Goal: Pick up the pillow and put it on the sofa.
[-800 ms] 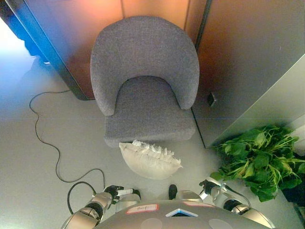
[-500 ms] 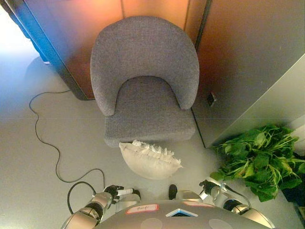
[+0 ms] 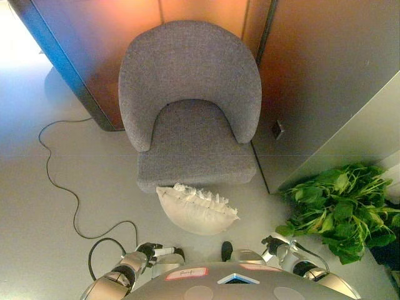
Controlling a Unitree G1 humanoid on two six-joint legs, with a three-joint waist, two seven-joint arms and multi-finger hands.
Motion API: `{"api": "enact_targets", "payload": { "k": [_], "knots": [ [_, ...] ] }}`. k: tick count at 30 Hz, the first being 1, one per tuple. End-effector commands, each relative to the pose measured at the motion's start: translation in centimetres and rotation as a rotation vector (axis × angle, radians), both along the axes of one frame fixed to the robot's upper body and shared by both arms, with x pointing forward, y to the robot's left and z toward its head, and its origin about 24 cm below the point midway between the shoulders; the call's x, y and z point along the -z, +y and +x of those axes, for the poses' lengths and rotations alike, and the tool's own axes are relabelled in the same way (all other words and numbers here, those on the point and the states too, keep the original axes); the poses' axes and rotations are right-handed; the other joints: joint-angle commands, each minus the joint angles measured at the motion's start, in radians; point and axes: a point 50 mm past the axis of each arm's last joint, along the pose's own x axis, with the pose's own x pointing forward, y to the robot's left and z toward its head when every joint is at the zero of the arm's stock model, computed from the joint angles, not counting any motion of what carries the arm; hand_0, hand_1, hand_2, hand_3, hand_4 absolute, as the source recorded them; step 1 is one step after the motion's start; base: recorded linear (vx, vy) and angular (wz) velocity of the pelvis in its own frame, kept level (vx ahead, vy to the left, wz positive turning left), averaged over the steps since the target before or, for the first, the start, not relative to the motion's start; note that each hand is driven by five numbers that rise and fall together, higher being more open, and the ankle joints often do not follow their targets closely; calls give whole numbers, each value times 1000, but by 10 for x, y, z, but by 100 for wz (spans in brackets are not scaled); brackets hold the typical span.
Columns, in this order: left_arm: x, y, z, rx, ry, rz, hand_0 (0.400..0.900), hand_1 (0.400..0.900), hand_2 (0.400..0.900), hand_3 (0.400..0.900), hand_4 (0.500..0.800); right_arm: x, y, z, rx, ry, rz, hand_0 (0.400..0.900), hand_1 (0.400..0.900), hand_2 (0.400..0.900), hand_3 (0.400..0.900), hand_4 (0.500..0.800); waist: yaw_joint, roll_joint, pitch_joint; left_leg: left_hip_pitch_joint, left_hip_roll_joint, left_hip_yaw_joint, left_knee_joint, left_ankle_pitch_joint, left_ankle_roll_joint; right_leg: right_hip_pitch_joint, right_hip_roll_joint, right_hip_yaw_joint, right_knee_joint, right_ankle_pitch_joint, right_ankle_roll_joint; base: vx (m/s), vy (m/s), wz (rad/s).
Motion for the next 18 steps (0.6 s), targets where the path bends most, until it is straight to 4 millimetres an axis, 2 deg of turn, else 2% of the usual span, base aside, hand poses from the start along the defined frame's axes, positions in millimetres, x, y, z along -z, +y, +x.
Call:
{"api": "enact_targets", "payload": {
  "k": [1,7,10,13,18],
  "knots": [
    [-8,10,32,0,-73,38,900,900,900,900,800,-10,-7,31,-29,-88,-60,900,900,900,900,800,-6,-41,51,13,-39,-37,7,-118,36,51,-33,-13,39,-112,76,0,0,0],
    [-9,10,34,-69,-103,39,900,900,900,900,800,-13,-14,35,24,-165,-102,900,900,900,900,800,-3,-37,63,4,-40,-40,8,-115,35,43,-38,-16,41,-108,80,16,-30,2],
    [-12,13,40,-187,-163,19,900,900,900,900,800,-18,-19,44,37,-217,-116,900,900,900,900,800,5,-28,84,-14,-40,-47,10,-107,33,26,-44,-24,50,-107,80,12,-70,11],
    [-16,17,51,-309,-235,3,900,900,900,900,800,-28,-24,65,60,-304,-125,900,900,900,900,800,22,-10,124,-68,-45,-66,23,-91,34,-25,-57,-31,75,-107,76,-97,-69,22],
    [-23,17,67,-366,-291,-65,900,900,900,900,800,-59,-34,120,107,-507,-140,900,900,900,900,800,44,43,237,-219,-71,-110,82,-55,37,-168,-87,-38,153,-106,60,-202,-37,23]
  ]
}}
